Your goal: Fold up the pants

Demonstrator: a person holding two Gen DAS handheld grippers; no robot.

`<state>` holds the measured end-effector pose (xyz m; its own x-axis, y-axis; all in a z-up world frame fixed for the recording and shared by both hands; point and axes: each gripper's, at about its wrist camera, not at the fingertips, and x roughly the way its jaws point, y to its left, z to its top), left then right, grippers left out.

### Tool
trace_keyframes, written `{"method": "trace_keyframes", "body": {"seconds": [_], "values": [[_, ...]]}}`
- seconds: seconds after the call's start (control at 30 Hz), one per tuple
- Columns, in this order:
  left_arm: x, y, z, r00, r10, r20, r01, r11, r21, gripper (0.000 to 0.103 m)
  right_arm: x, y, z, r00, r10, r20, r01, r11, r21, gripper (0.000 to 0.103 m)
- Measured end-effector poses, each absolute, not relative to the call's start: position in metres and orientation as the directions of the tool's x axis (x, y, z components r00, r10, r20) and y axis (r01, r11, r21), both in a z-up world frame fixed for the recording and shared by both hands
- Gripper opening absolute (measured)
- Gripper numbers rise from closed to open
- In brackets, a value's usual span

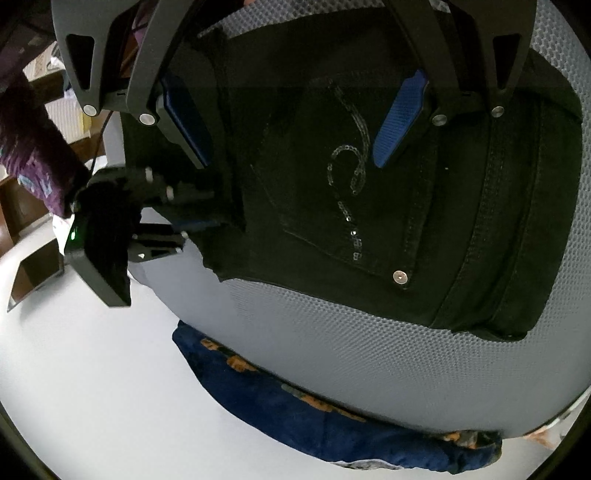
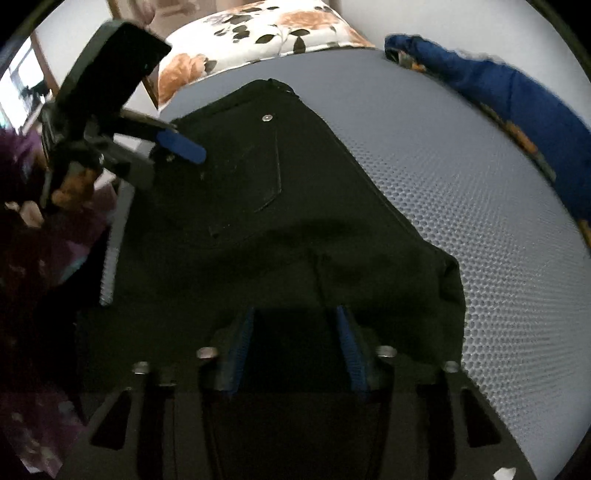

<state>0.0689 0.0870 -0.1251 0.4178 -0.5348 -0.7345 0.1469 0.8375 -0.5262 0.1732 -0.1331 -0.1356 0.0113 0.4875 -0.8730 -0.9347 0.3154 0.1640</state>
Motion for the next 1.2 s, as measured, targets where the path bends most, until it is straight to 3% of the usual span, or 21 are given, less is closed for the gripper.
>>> {"method": "trace_keyframes", "body": {"seconds": [0.27,0.5,0.57,1.2], "values": [[0.068,0.081,-0.123,0.406,-0.5,-0.765,0.153,0.862,-0.482,0.088,0.185,-0.14,-0.134,-0.124,0.513,-0.85,-0.921,0.259,0.291,0.011],[0.068,0.082,-0.122,0.402,-0.501,-0.767,0.14,0.861,-0.489,0.088,0.185,-0.13,-0.142,-0.131,0.507,-0.852,-0.928,0.24,0.286,0.022],[0.067,0.082,-0.122,0.401,-0.499,-0.768,0.139,0.862,-0.487,0.088,0.191,-0.126,-0.144,-0.124,0.517,-0.847,-0.913,0.275,0.302,0.012],[0.068,0.084,-0.122,0.404,-0.5,-0.766,0.119,0.859,-0.498,0.088,0.181,-0.136,-0.11,0.138,0.493,-0.859,-0.939,0.342,0.045,0.009]]}}
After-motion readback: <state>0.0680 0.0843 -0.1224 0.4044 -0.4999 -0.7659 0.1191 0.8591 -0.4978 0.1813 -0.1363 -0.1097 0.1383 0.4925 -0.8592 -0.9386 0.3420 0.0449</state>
